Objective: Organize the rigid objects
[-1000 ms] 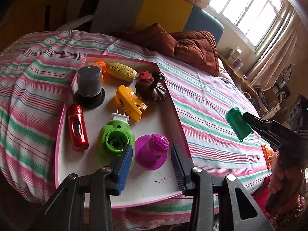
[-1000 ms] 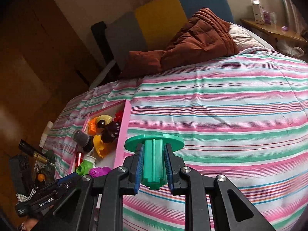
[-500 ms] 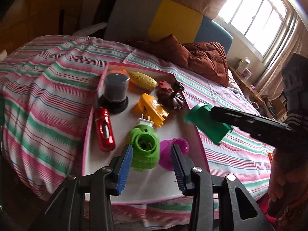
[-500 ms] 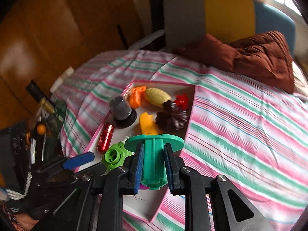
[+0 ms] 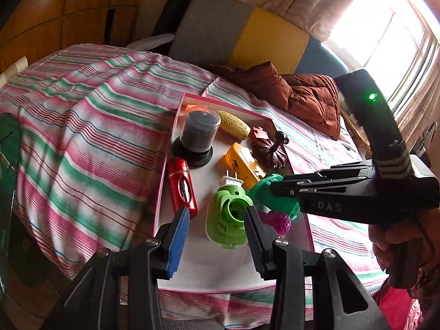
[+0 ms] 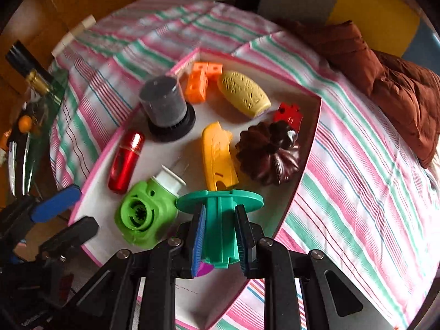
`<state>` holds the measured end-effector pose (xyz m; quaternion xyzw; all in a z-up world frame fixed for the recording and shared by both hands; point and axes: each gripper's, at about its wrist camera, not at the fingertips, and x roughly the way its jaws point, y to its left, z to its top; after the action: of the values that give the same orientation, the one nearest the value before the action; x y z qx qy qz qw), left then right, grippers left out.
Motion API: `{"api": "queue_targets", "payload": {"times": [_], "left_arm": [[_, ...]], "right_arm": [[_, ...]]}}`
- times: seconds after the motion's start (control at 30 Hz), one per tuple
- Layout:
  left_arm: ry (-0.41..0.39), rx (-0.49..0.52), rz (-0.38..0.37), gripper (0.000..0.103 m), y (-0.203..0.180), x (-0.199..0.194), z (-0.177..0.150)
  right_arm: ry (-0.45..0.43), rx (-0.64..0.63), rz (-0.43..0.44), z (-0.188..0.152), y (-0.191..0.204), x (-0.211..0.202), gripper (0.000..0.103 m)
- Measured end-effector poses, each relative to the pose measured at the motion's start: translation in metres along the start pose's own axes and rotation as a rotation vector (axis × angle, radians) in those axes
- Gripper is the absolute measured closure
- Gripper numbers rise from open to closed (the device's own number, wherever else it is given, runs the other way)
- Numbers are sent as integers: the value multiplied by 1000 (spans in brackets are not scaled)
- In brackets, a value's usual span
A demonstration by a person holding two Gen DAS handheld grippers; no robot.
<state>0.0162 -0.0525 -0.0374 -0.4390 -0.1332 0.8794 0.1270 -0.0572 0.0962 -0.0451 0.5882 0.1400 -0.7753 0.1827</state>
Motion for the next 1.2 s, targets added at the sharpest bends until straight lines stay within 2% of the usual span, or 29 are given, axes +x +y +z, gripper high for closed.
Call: {"api": "queue_targets", "payload": {"times": [0.13,0.27,0.37,0.47,0.53,0.6,0.67,0.83,0.93,1.07,1.2], "left_arm": [[-12,-11,6,62,3,-2,1],[-15,-16,12,62,4,-2,2],[-15,-14,20,62,3,-3,2],[-14,-6,33,62,2,-4,2],[-11,-10,30,62,2,-4,2],[-4,-18,2,62,1,-4,3],[13,-37,-11,62,1,-3,4],[32,-43,54,61,-6,-4,8],[3,-24,110,61,-11,-10,9],[-52,32,256,60,-18,-18,11],[-55,78,389,60,-22,-19,15]], "right_arm": [[76,19,48,0,-4,4,82],[78,37,10,4,-7,10,80],[-32,25,-43,7,-6,2,79],[-130,39,-44,1,-8,-16,75],[-184,62,-47,-7,-11,-28,66],[-230,98,-56,-18,-15,-38,52],[-267,136,-63,-24,-12,-44,50],[-287,176,-98,-30,-8,-52,45],[-299,209,-94,-39,-11,-55,44],[-324,258,-99,-50,-9,-61,36],[-353,281,-86,-58,-2,-64,33]]}}
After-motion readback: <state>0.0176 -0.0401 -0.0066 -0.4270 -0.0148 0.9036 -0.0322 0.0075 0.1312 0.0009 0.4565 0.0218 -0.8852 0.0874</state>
